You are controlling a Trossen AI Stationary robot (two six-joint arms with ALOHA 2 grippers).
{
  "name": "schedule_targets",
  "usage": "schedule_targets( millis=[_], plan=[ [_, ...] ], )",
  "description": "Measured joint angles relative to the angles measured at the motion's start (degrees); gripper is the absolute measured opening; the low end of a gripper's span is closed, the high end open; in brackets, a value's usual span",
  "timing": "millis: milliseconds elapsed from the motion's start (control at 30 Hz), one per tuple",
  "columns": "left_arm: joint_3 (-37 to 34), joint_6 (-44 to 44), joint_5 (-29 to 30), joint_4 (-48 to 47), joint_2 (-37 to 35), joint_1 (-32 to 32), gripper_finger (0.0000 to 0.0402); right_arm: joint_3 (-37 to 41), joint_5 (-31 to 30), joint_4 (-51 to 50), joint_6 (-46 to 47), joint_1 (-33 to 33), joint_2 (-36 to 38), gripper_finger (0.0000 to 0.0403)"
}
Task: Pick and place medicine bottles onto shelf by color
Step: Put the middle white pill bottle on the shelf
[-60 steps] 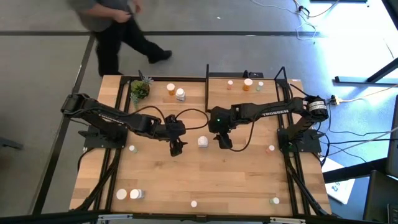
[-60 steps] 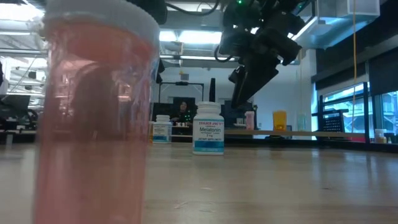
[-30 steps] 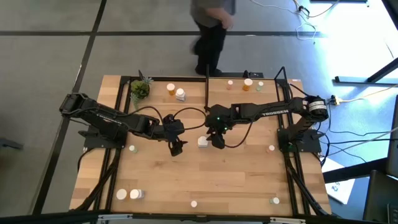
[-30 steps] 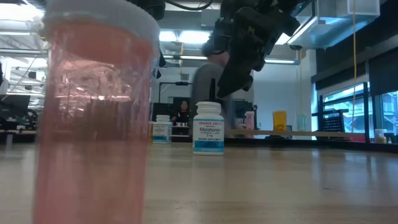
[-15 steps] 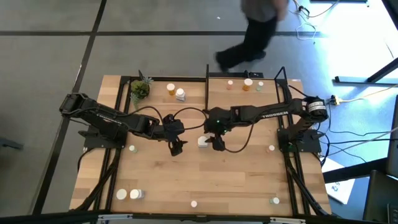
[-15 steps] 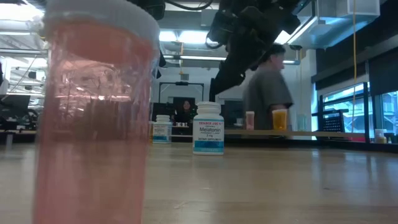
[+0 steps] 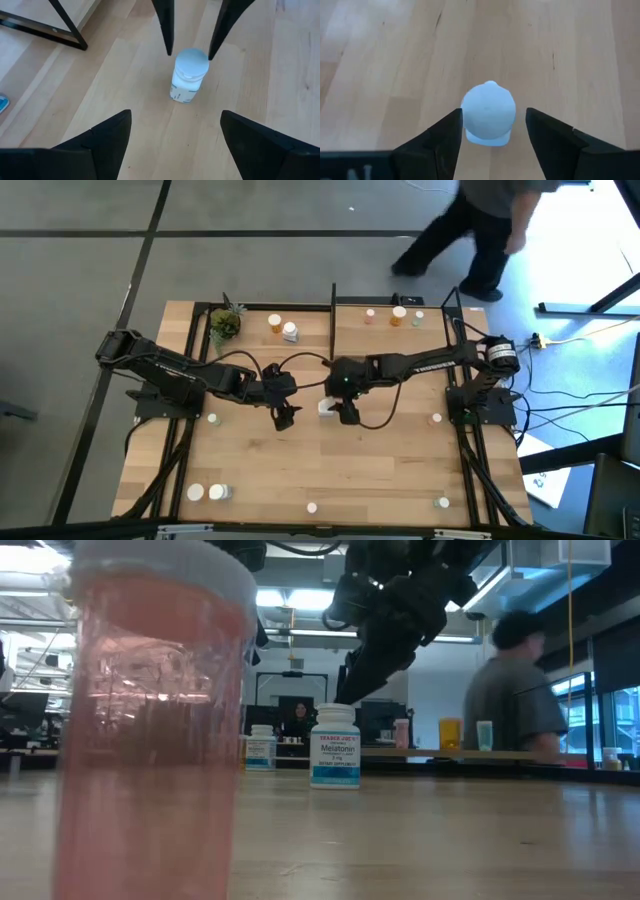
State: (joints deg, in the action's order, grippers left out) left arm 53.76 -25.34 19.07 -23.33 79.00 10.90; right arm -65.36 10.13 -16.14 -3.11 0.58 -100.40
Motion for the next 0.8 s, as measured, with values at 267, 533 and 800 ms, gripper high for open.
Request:
schedule_targets(
  millis=[267,533,800],
  plan=[
    [0.00,0.00,-0.02,-0.04,0.00,0.00,0.0300,0.00,0.57,0.61,1.31,-0.46,-0.50,0.0219],
    [0.00,0.00,-0.04,-0.23,0.02,0.00,0.0303,-0.02,1.48,0.91,1.33,-0.52,-2.36,0.0219],
    [0.00,0.02,-0.05,-0.18,0.02,0.02,0.0299,-0.07,-0.61,2.01,1.05,-0.63,-2.95,0.0219]
  ],
)
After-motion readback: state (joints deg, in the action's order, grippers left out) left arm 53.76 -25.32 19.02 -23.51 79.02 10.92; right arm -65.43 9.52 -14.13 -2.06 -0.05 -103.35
